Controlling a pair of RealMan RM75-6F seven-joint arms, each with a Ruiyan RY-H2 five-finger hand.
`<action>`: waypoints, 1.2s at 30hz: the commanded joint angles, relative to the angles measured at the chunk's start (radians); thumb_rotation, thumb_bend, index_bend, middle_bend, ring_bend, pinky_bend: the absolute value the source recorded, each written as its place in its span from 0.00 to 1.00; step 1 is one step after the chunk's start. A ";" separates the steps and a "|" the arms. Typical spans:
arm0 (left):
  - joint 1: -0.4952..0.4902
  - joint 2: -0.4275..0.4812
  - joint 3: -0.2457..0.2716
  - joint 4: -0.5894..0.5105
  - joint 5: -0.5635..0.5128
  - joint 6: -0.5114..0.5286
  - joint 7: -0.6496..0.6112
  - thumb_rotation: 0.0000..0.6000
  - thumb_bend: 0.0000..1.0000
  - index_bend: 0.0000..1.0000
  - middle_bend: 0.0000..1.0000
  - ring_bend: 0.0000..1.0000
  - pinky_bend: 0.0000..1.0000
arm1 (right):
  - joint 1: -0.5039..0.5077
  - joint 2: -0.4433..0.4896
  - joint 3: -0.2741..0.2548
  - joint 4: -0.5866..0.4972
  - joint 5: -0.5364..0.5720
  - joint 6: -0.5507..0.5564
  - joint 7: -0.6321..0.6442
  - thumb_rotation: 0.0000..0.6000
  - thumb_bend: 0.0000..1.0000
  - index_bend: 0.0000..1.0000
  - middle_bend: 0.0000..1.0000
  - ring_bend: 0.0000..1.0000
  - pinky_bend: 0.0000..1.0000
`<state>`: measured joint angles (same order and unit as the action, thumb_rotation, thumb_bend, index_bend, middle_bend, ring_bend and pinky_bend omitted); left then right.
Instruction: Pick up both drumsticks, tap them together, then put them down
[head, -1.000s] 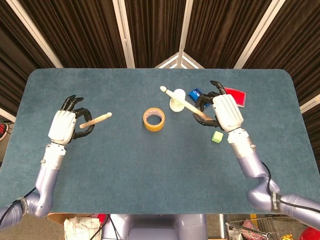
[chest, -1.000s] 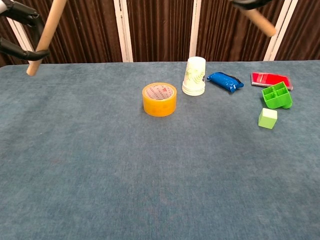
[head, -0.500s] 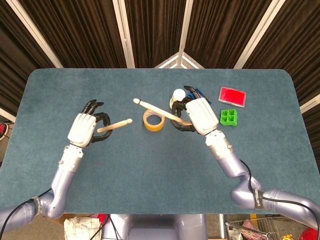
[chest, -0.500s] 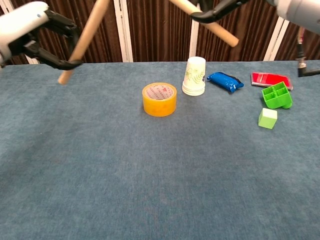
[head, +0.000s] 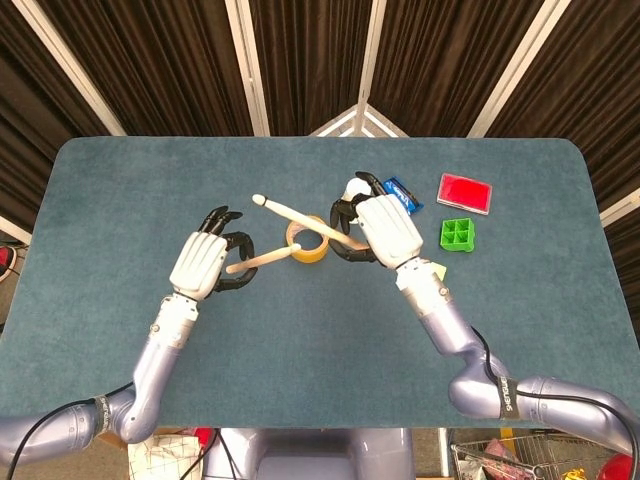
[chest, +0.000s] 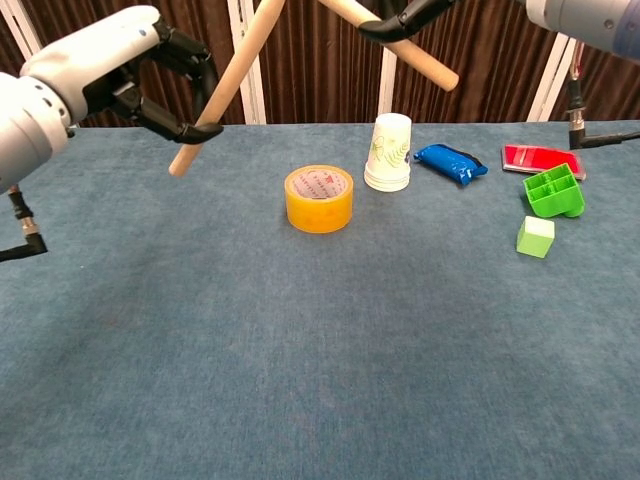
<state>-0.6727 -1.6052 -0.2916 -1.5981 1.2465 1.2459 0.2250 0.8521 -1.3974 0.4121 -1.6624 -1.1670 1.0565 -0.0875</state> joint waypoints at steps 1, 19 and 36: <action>-0.006 -0.006 -0.012 -0.007 -0.006 0.004 0.008 1.00 0.43 0.67 0.60 0.17 0.11 | -0.003 0.005 0.000 -0.006 -0.001 0.002 0.010 1.00 0.46 0.76 0.67 0.50 0.11; -0.072 -0.022 -0.097 -0.101 -0.193 -0.014 0.191 1.00 0.43 0.67 0.60 0.17 0.11 | -0.015 0.049 -0.006 -0.041 -0.014 0.014 0.037 1.00 0.46 0.76 0.66 0.50 0.11; -0.115 -0.054 -0.127 -0.140 -0.231 0.031 0.235 1.00 0.43 0.67 0.60 0.17 0.11 | -0.019 0.065 -0.025 -0.055 -0.026 0.015 0.043 1.00 0.46 0.76 0.67 0.50 0.11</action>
<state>-0.7860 -1.6576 -0.4169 -1.7370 1.0172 1.2744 0.4582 0.8337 -1.3325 0.3874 -1.7168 -1.1925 1.0711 -0.0451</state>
